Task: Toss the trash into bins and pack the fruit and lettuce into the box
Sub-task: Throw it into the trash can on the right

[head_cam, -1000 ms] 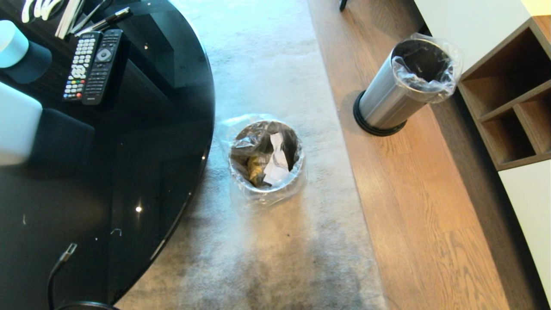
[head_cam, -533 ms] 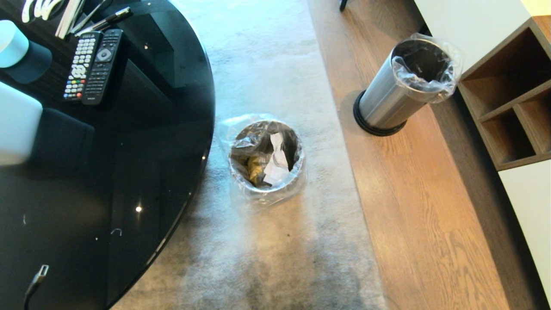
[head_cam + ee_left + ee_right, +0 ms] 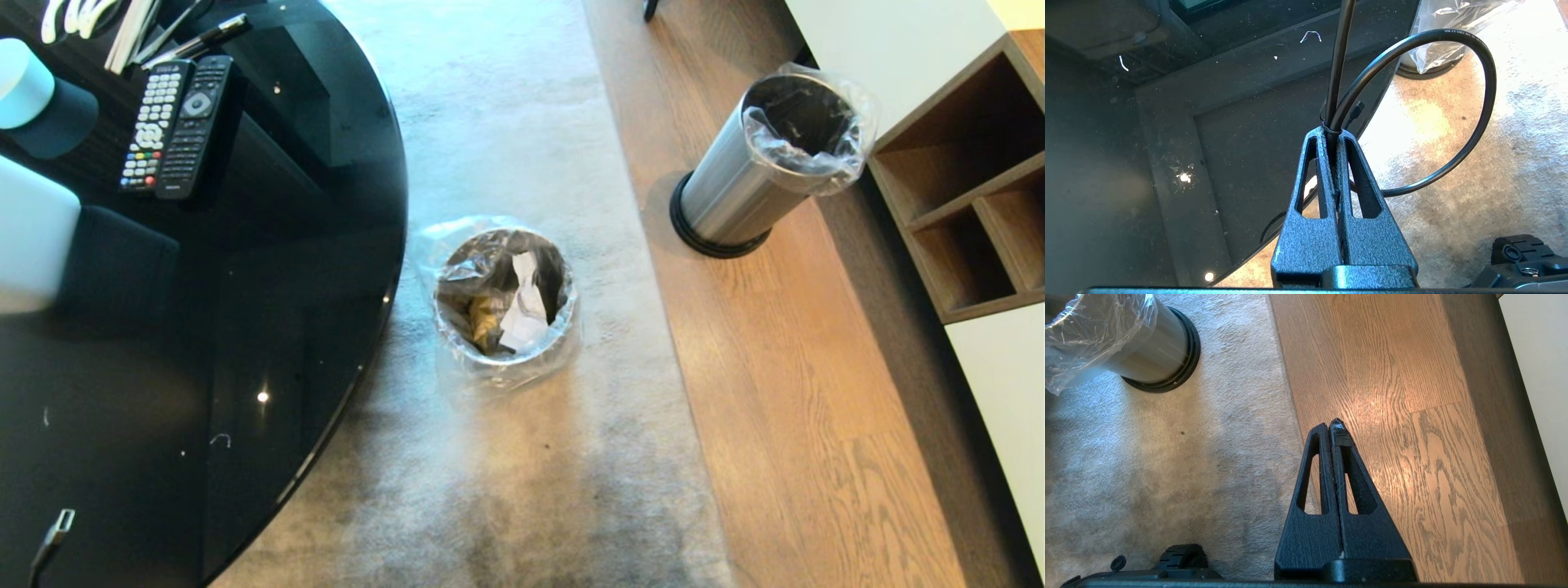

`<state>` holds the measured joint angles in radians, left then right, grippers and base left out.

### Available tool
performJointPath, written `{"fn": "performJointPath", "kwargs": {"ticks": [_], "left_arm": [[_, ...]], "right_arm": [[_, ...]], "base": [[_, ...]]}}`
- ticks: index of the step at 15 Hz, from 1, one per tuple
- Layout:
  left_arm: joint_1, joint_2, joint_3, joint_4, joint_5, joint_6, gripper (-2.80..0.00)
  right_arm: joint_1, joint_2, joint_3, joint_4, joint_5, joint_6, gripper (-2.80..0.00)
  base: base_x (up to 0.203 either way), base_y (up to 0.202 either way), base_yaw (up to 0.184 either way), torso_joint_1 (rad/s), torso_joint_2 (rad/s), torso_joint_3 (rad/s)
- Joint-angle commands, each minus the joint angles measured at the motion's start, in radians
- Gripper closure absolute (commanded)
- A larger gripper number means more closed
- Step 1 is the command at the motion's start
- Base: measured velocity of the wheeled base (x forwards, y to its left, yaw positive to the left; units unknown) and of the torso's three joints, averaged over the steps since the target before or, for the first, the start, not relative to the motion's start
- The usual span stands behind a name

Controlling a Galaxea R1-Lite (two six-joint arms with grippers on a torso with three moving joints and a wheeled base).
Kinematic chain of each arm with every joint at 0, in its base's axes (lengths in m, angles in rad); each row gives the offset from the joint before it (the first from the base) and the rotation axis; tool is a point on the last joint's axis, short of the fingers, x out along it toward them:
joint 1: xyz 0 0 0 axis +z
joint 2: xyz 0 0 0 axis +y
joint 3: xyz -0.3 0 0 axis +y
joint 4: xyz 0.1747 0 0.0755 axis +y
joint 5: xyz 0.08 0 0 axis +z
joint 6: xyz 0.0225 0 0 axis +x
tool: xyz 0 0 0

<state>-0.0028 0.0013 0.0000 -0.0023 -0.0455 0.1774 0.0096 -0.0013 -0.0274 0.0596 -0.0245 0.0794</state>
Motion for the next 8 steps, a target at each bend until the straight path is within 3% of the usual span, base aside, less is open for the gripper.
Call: {"fn": "performJointPath", "kwargs": {"ticks": [1, 8], "left_arm": [[0.0, -0.001, 0.0, -0.001, 0.0, 0.0, 0.0], [0.0, 0.0, 0.0, -0.001, 0.001, 0.0, 0.0]], "right_arm": [[0.001, 0.001, 0.0, 0.0, 0.0, 0.0, 0.0], [0.0, 0.001, 0.0, 0.0, 0.0, 0.0, 0.0]], "base": [[0.0, 0.0, 0.0, 0.0, 0.0, 0.0], [0.0, 0.0, 0.0, 0.0, 0.0, 0.0]]}}
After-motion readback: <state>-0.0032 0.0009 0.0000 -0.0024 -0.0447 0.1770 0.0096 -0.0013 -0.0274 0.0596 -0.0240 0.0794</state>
